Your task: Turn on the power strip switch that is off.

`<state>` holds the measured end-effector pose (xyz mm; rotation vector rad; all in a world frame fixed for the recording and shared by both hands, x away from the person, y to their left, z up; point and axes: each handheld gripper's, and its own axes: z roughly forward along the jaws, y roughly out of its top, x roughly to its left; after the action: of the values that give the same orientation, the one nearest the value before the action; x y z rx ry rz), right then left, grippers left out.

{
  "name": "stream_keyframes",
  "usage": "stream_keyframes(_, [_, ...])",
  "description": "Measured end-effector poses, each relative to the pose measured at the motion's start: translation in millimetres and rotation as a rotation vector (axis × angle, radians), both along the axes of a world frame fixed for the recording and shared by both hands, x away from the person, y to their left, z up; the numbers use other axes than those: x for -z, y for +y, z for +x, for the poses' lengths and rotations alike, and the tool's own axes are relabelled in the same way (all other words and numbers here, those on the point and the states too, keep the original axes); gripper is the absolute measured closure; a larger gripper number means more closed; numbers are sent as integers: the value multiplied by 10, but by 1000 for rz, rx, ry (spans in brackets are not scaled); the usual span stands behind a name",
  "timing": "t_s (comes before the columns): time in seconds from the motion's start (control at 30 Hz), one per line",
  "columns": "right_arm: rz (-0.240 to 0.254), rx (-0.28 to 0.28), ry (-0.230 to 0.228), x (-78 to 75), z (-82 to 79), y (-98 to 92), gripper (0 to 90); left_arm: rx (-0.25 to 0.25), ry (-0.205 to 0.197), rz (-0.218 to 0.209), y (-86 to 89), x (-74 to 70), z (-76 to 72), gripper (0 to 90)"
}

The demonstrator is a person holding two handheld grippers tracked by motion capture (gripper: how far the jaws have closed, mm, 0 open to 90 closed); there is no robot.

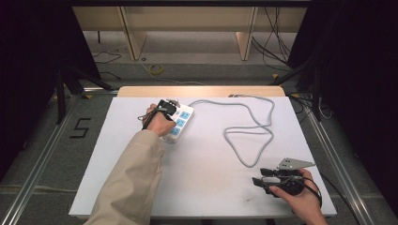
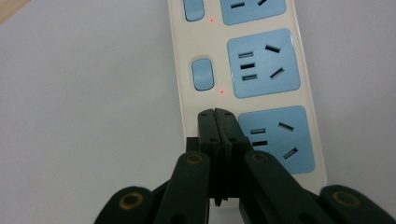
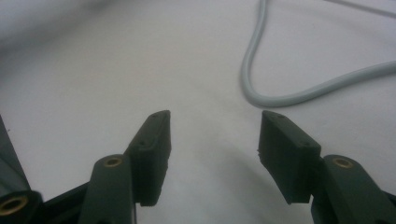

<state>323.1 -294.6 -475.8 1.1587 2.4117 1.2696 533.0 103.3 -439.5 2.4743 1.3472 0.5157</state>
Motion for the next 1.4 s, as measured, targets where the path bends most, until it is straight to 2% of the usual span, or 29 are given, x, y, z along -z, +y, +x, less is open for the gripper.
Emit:
stream_keyframes(0.6, [0,3,5,-2,-6,0,449,-10,-1,-7,2,7,-4,899])
stream_keyframes(0.87, [0,3,0,-3,-3,-3,449,3,-5,-13,21,8,-5,898])
stream_keyframes(1.2, [1,2,-1,-4,-3,-5,449,16,-15,0,10,10,-22,897])
stream_keyframes(1.4, [2,3,2,-5,-5,0,449,0,-21,-39,52,6,-33,896])
